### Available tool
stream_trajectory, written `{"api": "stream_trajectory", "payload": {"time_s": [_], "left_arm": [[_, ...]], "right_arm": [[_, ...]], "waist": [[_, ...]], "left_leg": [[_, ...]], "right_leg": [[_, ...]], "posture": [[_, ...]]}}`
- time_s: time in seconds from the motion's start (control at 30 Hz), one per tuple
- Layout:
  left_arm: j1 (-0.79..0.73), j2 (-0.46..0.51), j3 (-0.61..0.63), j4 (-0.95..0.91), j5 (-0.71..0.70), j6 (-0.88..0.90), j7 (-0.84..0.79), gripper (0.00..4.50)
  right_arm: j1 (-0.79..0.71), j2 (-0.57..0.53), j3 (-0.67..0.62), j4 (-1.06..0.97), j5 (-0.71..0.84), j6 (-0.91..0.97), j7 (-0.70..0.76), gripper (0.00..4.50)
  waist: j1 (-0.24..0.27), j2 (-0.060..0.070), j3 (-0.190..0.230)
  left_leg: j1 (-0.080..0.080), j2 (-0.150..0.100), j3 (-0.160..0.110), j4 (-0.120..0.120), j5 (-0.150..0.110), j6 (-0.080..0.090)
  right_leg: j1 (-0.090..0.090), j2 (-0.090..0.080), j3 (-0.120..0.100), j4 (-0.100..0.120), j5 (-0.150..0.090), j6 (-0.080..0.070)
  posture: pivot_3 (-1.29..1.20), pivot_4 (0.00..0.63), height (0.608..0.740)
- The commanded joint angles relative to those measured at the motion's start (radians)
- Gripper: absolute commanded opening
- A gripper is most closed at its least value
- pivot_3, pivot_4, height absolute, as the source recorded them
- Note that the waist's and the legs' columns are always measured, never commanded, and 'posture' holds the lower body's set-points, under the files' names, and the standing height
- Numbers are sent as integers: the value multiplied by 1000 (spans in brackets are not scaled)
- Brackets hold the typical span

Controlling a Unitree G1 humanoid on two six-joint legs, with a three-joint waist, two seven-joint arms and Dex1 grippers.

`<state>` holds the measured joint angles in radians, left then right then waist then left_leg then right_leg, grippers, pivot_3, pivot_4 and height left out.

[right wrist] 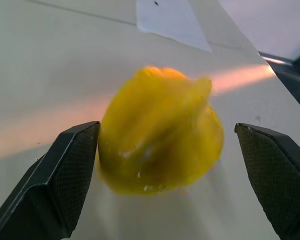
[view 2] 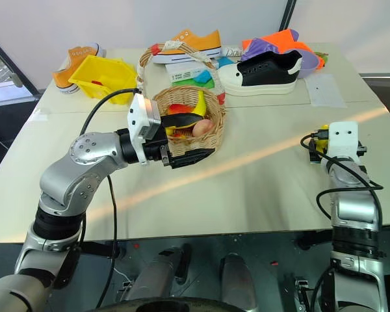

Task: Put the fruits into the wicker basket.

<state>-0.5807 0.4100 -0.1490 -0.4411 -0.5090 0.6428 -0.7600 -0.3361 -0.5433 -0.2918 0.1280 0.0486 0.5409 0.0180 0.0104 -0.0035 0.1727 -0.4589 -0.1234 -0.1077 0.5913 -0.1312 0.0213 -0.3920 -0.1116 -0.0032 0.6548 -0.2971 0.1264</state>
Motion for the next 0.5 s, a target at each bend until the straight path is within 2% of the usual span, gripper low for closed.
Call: {"api": "stream_trajectory", "payload": {"time_s": [0.03, 0.13, 0.37, 0.5], "left_arm": [[4, -1, 9, -41, -21, 7, 13, 4207], [7, 0, 8, -42, -22, 9, 17, 4207], [26, 12, 17, -46, -21, 11, 27, 4272], [62, 43, 58, -50, -23, 15, 40, 4272]], "right_arm": [[-39, 14, -3, 37, -19, -57, -24, 4500], [-53, 18, 8, 74, -27, -85, -24, 4500], [-54, 1, 41, 92, -65, -137, -9, 1169], [-14, -40, 61, -3, -87, -173, 47, 1169]], "waist": [[0, 0, 0], [-1, 1, 0], [0, 1, 0], [-1, 1, 0]], "left_leg": [[0, 0, 0, 0, 0, 0], [0, 0, 0, 0, 0, 0], [1, 0, 0, 0, 0, 0], [1, 0, 0, 0, 0, 0]], "right_leg": [[0, 0, 0, 0, 0, 0], [0, 2, 0, 0, 0, 0], [1, 3, 0, 0, 0, 0], [0, 3, 1, 1, 0, 0]], "posture": [[0, 150, 740], [0, 150, 740], [0, 150, 740], [0, 150, 740]]}}
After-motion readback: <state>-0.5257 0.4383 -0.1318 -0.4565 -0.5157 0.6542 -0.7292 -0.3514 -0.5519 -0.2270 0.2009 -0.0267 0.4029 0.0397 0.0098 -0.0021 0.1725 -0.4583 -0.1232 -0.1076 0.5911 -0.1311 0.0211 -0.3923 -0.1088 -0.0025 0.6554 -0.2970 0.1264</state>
